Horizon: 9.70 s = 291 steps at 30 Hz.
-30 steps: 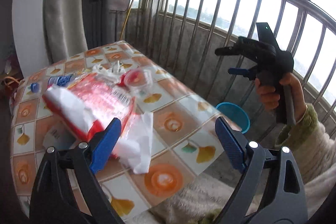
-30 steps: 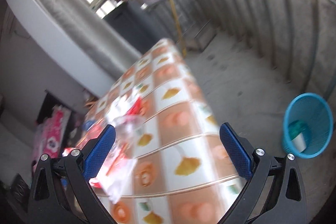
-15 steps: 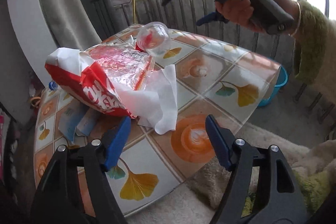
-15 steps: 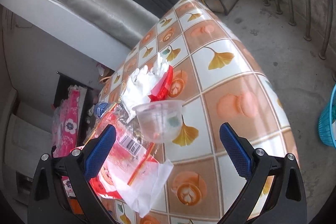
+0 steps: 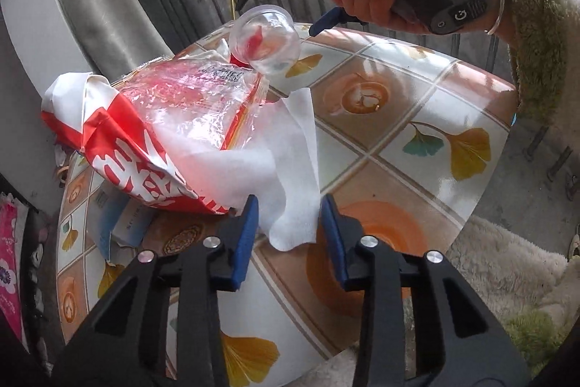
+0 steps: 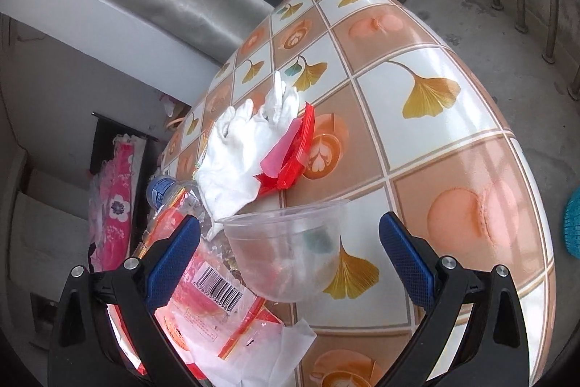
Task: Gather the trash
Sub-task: 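Grasp the white tissue with the left tool while the right tool grasps the clear plastic cup, then carry the tissue and clear cup to the wastebasket and release both, then move both tools back to the table over the glove and red bag, then grasp the white glove with the left tool while the right tool grasps the red plastic bag, then carry the glove and red bag to the wastebasket and release them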
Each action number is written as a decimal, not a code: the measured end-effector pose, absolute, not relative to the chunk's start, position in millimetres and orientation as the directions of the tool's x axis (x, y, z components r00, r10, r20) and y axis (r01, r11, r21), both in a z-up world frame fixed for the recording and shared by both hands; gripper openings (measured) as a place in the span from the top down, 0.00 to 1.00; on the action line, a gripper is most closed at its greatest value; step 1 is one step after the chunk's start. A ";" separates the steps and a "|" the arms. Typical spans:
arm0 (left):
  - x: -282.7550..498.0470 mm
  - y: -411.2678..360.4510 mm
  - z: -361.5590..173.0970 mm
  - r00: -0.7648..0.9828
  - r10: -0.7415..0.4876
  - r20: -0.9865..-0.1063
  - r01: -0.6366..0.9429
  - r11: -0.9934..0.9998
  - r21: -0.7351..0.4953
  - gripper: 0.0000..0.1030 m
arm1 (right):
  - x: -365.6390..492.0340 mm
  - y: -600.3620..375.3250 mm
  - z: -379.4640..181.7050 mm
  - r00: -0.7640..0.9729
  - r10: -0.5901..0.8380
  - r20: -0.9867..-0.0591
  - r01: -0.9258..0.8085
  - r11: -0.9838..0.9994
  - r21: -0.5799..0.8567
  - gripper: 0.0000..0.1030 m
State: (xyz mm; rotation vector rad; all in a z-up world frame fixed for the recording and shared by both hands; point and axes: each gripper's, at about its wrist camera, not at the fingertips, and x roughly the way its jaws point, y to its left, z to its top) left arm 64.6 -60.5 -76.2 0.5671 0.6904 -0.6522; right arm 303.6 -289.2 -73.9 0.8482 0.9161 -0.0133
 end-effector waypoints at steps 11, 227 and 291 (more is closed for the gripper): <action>65.8 -56.0 -72.8 0.587 -0.364 -0.723 0.697 0.682 0.223 1.00 | 308.9 -281.7 -80.1 0.604 0.382 -0.699 0.331 0.678 0.656 0.25; 432.6 -89.3 44.6 0.159 -0.686 -0.710 0.507 0.674 -0.537 0.99 | 310.8 -344.4 -70.7 0.699 0.450 -0.556 0.350 0.462 0.815 0.94; 62.2 -591.6 -120.1 -0.297 -0.455 -0.840 0.775 0.399 -0.490 0.61 | -136.8 -631.1 -256.1 0.534 -0.151 -0.832 0.832 -0.081 0.549 0.42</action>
